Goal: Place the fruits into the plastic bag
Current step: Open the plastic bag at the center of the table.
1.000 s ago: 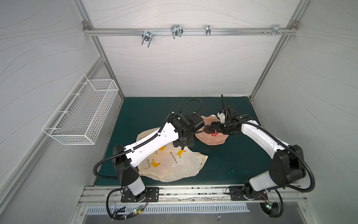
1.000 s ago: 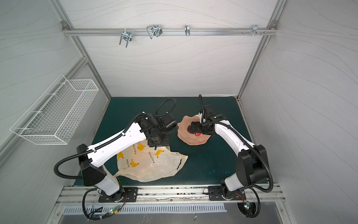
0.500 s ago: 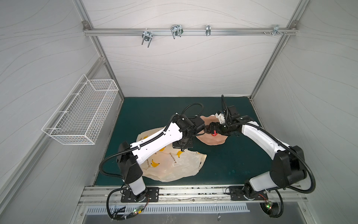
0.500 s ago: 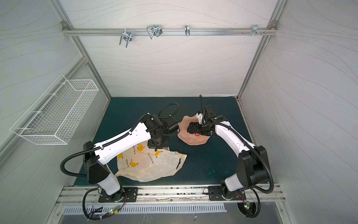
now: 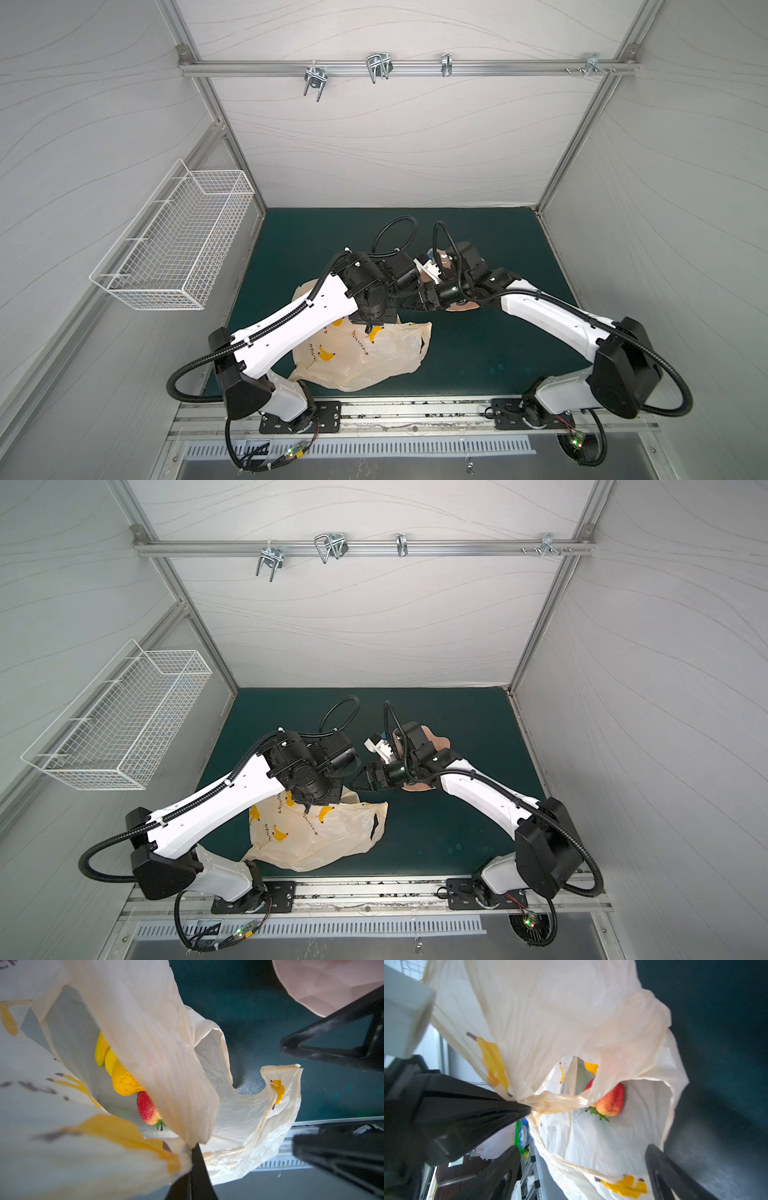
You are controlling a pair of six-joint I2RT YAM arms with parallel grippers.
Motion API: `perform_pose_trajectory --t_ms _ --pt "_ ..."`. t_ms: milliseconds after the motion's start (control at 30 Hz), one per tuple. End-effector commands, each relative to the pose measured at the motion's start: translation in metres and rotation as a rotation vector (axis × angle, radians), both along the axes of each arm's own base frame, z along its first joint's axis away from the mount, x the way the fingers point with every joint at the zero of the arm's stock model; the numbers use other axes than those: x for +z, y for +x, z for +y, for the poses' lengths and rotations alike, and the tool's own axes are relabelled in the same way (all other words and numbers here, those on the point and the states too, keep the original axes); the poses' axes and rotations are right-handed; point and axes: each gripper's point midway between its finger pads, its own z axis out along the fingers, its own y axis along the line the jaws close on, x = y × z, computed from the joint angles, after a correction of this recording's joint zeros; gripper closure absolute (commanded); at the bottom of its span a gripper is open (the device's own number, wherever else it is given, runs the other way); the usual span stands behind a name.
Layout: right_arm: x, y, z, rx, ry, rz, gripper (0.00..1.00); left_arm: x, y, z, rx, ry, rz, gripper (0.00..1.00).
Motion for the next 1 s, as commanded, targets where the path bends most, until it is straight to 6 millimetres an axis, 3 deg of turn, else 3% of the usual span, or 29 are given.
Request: perform_pose_trajectory --t_ms 0,200,300,700,967 --pt "0.024 -0.009 0.015 0.052 0.12 -0.01 0.07 0.002 -0.001 -0.003 -0.028 -0.024 -0.011 1.0" --pt "0.034 -0.032 0.031 0.14 0.18 -0.03 0.11 0.009 0.0 -0.005 -0.053 -0.056 -0.036 1.0" --pt "0.03 -0.034 0.037 0.144 0.169 -0.016 0.11 0.008 -0.002 -0.006 -0.059 -0.068 -0.033 1.0" --pt "0.01 -0.007 0.06 0.064 0.15 0.071 0.24 0.004 -0.009 -0.001 -0.044 -0.102 -0.029 1.0" --pt "0.018 0.007 0.049 0.005 0.189 0.093 0.26 0.004 -0.011 0.002 -0.043 -0.103 -0.037 1.0"
